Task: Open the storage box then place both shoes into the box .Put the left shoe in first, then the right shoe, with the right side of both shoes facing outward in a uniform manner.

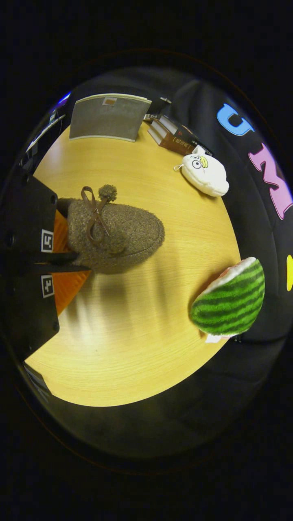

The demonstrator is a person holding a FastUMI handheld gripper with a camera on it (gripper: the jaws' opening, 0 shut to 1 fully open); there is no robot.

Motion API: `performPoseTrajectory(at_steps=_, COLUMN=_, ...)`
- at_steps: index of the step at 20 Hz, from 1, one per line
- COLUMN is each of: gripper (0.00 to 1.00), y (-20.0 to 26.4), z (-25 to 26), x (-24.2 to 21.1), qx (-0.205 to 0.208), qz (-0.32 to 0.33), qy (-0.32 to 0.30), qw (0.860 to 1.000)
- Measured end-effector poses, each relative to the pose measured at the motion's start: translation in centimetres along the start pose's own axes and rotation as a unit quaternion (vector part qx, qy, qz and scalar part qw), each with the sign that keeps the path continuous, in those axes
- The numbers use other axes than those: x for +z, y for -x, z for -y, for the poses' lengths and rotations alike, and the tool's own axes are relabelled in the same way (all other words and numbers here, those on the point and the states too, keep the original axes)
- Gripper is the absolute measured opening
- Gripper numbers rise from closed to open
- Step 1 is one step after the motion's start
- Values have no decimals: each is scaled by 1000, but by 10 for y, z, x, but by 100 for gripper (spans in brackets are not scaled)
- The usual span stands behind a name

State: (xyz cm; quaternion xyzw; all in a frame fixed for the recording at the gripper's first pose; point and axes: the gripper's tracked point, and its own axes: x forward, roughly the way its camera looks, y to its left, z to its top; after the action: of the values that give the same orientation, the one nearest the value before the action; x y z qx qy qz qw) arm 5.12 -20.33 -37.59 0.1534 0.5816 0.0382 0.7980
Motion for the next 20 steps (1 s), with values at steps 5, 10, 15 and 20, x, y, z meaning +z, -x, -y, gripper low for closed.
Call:
performPoseTrajectory(at_steps=5, gripper=5, y=49, z=-48, x=7, qx=16, qz=37, qy=-25, qw=999)
performPoseTrajectory(at_steps=10, gripper=5, y=105, z=-144, x=1, qx=65, qz=61, qy=-83, qw=993)
performPoseTrajectory(at_steps=15, gripper=5, y=137, z=-264, x=9, qx=135, qz=84, qy=-124, qw=979)
performPoseTrajectory(at_steps=20, gripper=5, y=132, z=-362, x=13, qx=158, qz=97, qy=-116, qw=976)
